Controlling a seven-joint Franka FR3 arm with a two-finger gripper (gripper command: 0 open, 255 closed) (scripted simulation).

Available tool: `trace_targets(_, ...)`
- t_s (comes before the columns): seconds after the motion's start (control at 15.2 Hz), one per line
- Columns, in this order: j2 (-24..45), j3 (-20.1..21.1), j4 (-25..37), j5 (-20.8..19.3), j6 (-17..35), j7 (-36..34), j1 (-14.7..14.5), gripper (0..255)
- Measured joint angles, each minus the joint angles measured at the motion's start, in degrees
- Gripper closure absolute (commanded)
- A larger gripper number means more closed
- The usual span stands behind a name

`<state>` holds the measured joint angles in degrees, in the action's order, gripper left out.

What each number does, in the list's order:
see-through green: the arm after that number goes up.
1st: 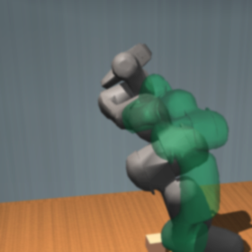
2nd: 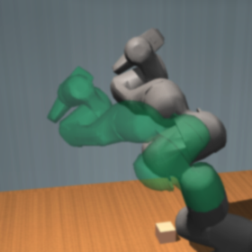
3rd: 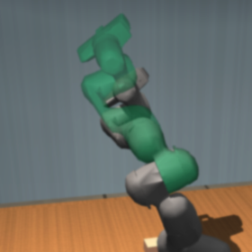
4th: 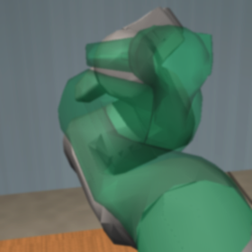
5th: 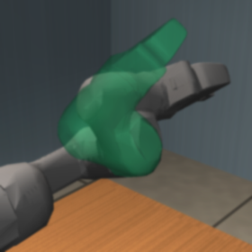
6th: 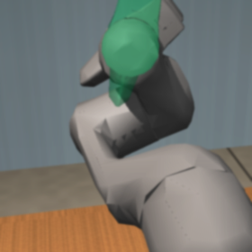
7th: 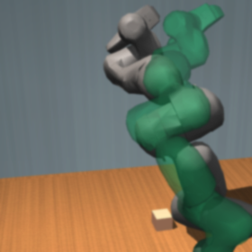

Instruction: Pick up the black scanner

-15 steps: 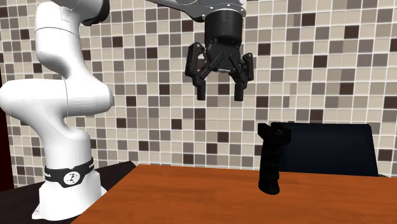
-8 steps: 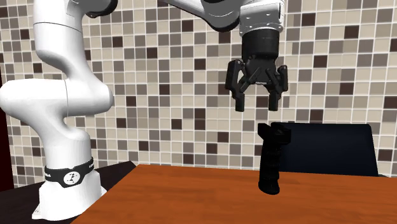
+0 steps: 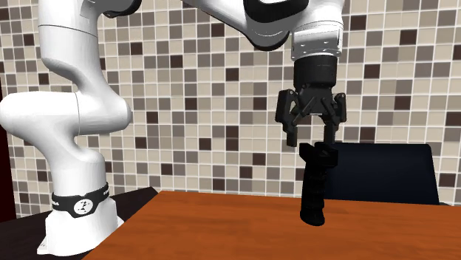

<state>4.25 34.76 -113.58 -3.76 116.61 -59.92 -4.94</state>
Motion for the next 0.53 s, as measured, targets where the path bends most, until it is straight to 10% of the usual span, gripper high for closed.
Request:
trace_targets(0.13,0.74,0.02,-0.84,-0.51,1.41,-0.44,-0.13,0)
trace_targets(0.2,0.72,-0.02,-1.11,-0.51,1.68,-0.39,-0.09,255)
trace_targets(0.53,0.7,-0.03,-1.32,-0.52,1.96,-0.36,-0.07,255)
